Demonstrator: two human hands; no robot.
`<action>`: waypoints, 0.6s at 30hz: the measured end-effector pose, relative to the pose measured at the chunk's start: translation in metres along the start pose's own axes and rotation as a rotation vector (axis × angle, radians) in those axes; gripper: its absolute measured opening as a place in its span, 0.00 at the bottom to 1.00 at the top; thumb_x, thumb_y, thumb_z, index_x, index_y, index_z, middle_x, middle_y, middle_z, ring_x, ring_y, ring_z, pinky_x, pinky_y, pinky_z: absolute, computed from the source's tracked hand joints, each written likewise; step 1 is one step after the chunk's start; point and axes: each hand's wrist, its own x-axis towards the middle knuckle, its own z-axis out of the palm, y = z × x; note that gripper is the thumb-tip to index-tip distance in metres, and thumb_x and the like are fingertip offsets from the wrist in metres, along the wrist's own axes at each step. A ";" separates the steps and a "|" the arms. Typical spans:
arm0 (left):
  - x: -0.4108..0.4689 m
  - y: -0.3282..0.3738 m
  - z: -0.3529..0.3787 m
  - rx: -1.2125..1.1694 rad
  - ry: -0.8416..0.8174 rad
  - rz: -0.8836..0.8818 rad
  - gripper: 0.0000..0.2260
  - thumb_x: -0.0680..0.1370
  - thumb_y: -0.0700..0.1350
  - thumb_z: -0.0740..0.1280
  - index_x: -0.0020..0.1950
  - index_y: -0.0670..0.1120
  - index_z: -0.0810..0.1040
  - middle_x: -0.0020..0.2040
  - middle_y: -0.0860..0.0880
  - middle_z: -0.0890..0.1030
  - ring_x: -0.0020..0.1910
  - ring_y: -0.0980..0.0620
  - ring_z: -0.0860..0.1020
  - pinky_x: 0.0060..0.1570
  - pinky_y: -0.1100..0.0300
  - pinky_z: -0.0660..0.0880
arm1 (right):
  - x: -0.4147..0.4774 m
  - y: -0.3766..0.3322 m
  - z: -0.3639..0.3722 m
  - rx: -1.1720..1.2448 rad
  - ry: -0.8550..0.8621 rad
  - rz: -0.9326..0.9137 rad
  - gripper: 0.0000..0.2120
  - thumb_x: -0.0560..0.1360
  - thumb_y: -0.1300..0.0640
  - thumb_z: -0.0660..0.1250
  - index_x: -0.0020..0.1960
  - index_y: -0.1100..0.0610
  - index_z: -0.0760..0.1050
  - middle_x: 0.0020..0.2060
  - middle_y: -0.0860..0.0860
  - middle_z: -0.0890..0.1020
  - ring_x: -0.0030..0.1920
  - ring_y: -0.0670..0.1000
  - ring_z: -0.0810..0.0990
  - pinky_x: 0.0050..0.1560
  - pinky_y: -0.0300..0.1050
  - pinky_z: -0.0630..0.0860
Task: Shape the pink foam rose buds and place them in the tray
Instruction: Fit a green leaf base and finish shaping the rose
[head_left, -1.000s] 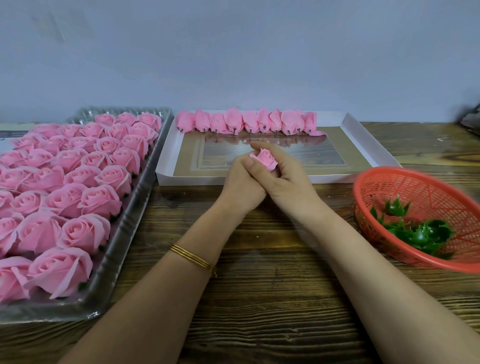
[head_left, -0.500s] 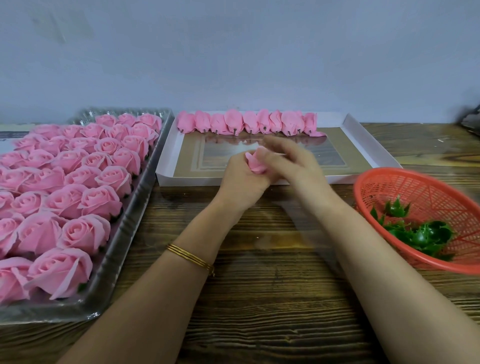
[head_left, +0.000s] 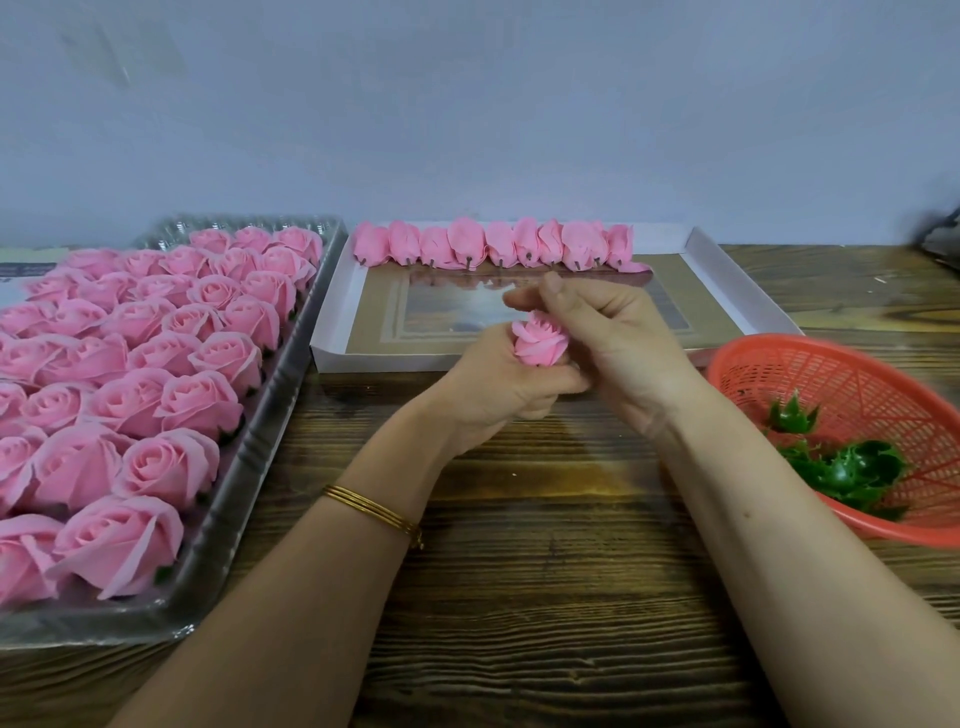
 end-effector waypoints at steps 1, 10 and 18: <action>0.000 0.000 -0.001 -0.012 -0.026 -0.009 0.05 0.75 0.30 0.67 0.48 0.38 0.74 0.28 0.46 0.65 0.24 0.55 0.60 0.25 0.62 0.56 | -0.001 0.000 0.000 -0.016 -0.025 0.000 0.15 0.69 0.50 0.67 0.45 0.62 0.81 0.44 0.53 0.85 0.47 0.49 0.81 0.53 0.43 0.77; 0.002 -0.003 -0.005 -0.127 -0.099 -0.061 0.10 0.71 0.31 0.67 0.38 0.45 0.73 0.24 0.51 0.66 0.21 0.58 0.63 0.22 0.67 0.60 | -0.003 0.003 -0.001 -0.046 -0.162 -0.006 0.16 0.66 0.54 0.72 0.50 0.62 0.82 0.45 0.53 0.86 0.49 0.49 0.82 0.51 0.39 0.78; 0.002 -0.005 -0.009 -0.168 -0.146 -0.071 0.10 0.72 0.32 0.68 0.37 0.45 0.73 0.28 0.50 0.68 0.23 0.59 0.64 0.23 0.69 0.62 | -0.004 0.005 -0.003 -0.063 -0.225 0.071 0.17 0.63 0.59 0.74 0.51 0.59 0.82 0.46 0.50 0.85 0.51 0.47 0.81 0.55 0.39 0.78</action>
